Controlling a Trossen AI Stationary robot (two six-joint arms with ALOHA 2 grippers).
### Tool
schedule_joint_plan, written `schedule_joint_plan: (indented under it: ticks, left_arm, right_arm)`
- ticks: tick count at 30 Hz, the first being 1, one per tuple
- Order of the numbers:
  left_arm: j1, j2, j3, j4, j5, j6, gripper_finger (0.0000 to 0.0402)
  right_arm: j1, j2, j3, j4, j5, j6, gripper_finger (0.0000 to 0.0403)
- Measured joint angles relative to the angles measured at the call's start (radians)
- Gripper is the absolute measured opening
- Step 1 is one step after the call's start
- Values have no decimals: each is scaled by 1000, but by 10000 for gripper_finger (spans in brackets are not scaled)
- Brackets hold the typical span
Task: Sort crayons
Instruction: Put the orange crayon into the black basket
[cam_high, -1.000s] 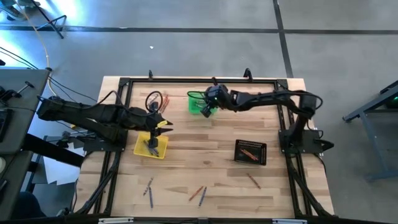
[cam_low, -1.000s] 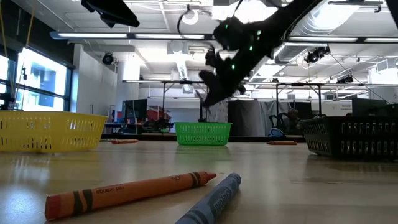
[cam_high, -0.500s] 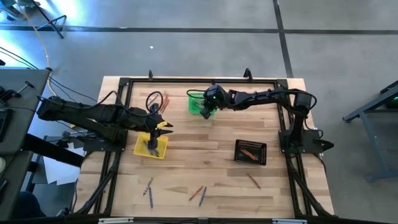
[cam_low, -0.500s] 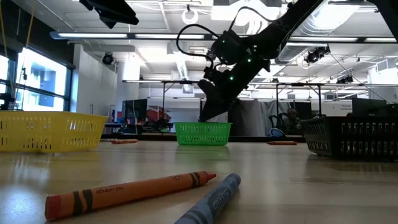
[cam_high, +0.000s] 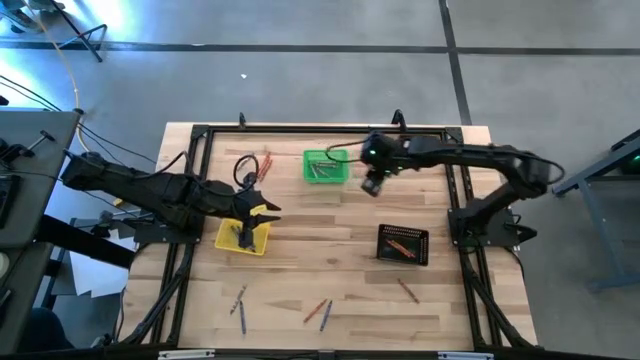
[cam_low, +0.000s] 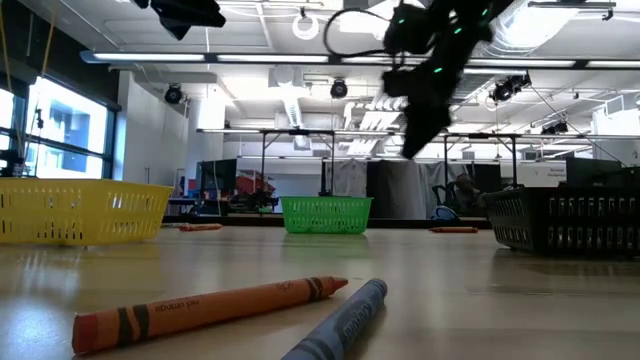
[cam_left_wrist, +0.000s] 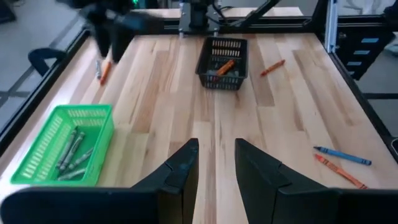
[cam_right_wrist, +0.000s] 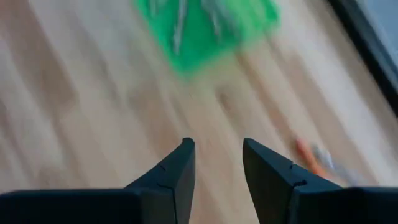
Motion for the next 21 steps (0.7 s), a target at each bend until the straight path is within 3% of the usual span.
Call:
schedule_joint_plan:
  ticks: [5,8,12,15,21]
  left_arm:
    - [-11,5,-73,168,6,45,90]
    - [-12,4,-123,314,12,86,90]
    - [-11,4,-186,498,12,162,90]
    - [-7,4,-213,587,13,220,90]
    - [12,4,-216,605,14,277,90]
  right_arm:
    - [0,-90,0,-264,104,56,128]
    - [-9,-94,0,-328,190,141,128]
    - [-45,-60,0,-359,209,315,128]
    - [-69,-25,-1,-397,195,258,128]
    - [-119,50,-2,-407,130,92,128]
